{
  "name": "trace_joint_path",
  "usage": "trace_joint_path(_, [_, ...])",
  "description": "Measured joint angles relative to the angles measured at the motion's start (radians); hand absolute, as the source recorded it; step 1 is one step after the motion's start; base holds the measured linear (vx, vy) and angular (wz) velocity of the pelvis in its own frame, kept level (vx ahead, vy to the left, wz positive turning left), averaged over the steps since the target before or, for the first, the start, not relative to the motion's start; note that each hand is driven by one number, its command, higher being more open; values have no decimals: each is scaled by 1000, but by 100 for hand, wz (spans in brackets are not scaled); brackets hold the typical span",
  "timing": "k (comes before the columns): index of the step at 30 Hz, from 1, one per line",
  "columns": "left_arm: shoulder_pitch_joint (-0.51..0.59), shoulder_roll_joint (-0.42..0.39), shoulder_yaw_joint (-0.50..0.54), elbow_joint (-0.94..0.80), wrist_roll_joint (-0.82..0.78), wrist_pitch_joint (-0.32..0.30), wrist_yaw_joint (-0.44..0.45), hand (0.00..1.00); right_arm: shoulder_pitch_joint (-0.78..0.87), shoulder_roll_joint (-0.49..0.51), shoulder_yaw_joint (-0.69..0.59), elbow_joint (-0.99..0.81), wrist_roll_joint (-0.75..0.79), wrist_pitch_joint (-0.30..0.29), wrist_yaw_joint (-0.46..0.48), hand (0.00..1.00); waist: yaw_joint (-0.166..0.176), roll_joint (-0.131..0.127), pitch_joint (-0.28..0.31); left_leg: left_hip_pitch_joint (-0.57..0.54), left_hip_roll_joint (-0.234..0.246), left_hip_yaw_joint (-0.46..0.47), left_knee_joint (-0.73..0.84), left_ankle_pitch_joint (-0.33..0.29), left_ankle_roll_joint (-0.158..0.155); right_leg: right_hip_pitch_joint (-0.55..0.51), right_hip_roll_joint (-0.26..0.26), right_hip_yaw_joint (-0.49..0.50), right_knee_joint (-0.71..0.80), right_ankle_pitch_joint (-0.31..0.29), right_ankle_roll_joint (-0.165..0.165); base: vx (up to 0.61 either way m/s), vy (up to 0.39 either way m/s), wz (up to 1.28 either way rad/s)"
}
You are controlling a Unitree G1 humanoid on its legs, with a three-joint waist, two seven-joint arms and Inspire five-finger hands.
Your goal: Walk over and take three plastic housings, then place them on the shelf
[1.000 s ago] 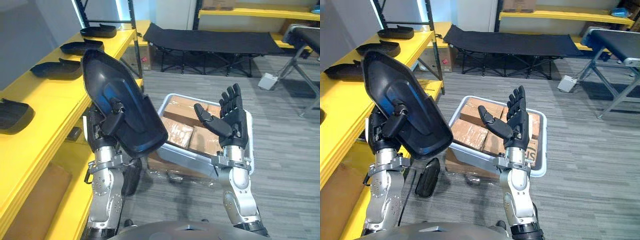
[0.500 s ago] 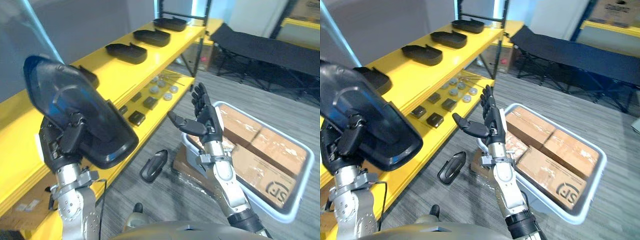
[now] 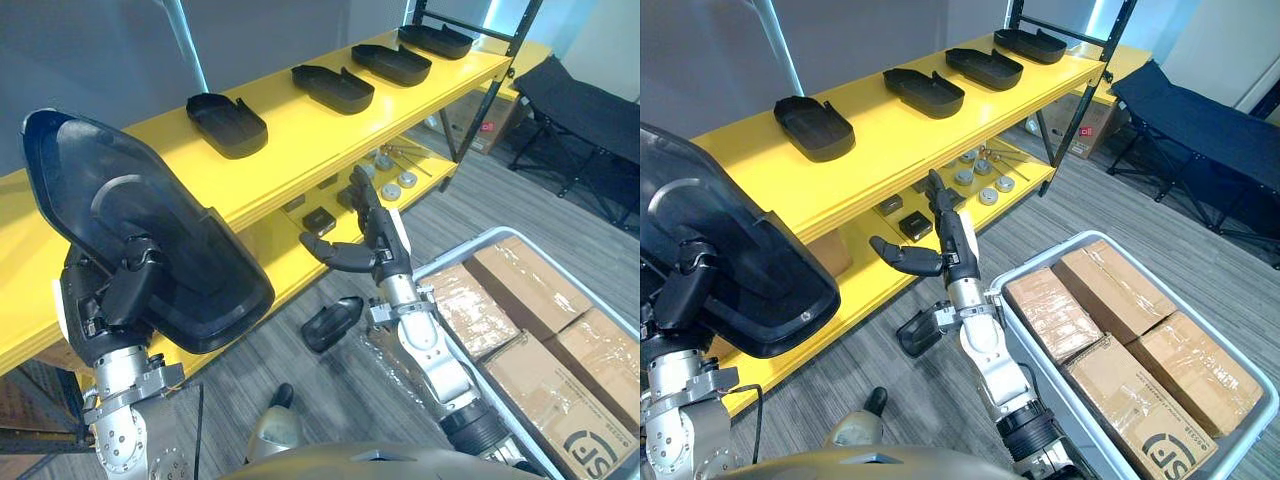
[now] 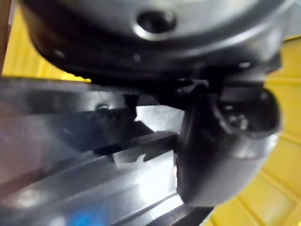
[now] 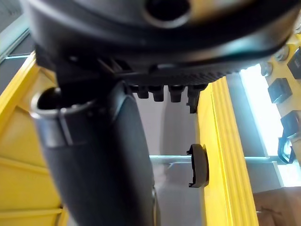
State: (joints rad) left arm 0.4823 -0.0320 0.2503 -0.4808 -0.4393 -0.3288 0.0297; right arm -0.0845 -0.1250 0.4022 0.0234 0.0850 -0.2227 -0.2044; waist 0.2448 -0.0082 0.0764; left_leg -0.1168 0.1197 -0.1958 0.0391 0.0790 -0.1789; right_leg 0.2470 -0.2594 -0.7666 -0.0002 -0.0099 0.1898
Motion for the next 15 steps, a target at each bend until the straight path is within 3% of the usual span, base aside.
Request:
trace_joint_path(5, [-1,6,-56,2,7,1,3,0,11,-42,-13,0,1,0,32,100,-23,9,24,-15,0,24,28,-2,19,3,0,5,0,-4,-6,-54,16,1])
trace_joint_path(8, [-52,37,-132,37,5,1,-13,0,59,-40,-71,0,-1,-1,24,100,-52,23,48,-72,-12,96,29,59,74,1,-1,-54,14,-9,-7,-74,47,59])
trace_joint_path(10, [-64,39,-170,72,6,1,-15,0,84,-40,-94,1,-7,-1,19,100,-55,45,79,-66,-9,100,13,80,76,1,-1,-52,32,-18,-7,-125,81,32])
trace_joint_path(15, [-54,49,-192,89,28,4,10,0,115,-37,-103,1,2,-14,35,100,-65,47,82,-49,-7,120,-18,92,88,1,-3,-32,35,-28,1,-90,48,1])
